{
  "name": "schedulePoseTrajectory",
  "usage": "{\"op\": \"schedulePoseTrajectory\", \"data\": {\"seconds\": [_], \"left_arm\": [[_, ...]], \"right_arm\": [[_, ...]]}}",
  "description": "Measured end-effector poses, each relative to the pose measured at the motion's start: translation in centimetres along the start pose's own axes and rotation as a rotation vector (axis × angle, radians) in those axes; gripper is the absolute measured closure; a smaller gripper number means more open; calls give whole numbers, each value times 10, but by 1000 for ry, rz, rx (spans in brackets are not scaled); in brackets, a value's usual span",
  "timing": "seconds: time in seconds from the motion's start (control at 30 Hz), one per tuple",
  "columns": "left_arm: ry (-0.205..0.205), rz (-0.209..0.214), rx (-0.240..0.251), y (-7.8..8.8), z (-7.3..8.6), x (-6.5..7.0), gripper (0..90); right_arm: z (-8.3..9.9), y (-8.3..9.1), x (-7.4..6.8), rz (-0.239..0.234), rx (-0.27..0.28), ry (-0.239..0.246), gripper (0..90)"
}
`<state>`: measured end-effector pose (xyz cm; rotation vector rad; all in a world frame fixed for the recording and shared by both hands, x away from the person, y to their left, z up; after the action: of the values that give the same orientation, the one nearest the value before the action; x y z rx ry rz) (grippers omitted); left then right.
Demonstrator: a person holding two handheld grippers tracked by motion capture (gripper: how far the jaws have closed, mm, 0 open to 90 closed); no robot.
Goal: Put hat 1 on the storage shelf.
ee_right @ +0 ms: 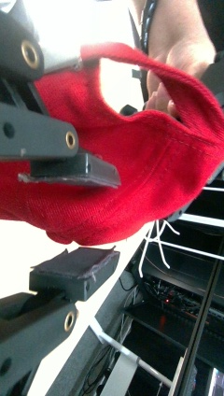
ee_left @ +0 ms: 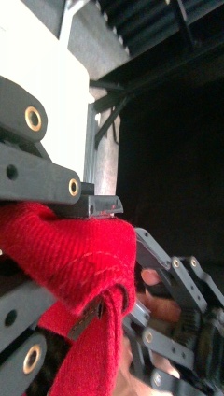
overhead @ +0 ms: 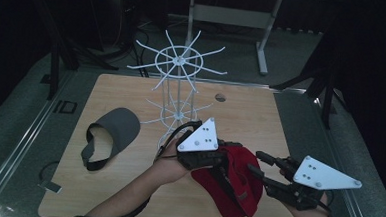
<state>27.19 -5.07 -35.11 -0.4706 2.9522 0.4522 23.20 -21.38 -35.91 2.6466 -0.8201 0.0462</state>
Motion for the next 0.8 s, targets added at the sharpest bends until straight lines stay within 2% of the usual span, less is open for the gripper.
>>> {"op": "schedulePoseTrajectory", "data": {"seconds": [0.1,0.17,0.3,0.37,0.43,0.5,0.63,0.8], "left_arm": [[5,1,2,0,0,0,865],[9,5,-1,0,1,0,865],[14,5,-12,0,2,-1,865],[18,4,-19,0,2,-2,865],[14,11,-24,-2,4,-1,865],[19,16,-21,-1,5,0,864],[33,27,-23,0,9,0,863],[29,42,-10,2,10,2,861]], "right_arm": [[0,-3,-2,-11,-8,34,599],[0,-4,-3,-31,6,62,640],[2,-8,-8,-51,-10,118,669],[2,-9,-9,-53,-16,127,672],[3,-12,-11,-55,-38,143,791],[4,-12,-11,-65,-47,138,869],[3,-9,-9,-56,-47,96,884],[-2,-2,-2,-48,-8,40,886]]}}
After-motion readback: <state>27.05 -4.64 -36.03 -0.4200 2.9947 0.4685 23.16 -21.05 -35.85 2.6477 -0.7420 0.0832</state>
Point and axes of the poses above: each handheld gripper's, and its own axes: y roughly backward along the jaws, z roughly out of its underside, x roughly to its right, the point moved 6 cm from there along -y, roughly forward along the jaws, and after that the axes turned 3 degrees about -z, right-handed, at the moved point
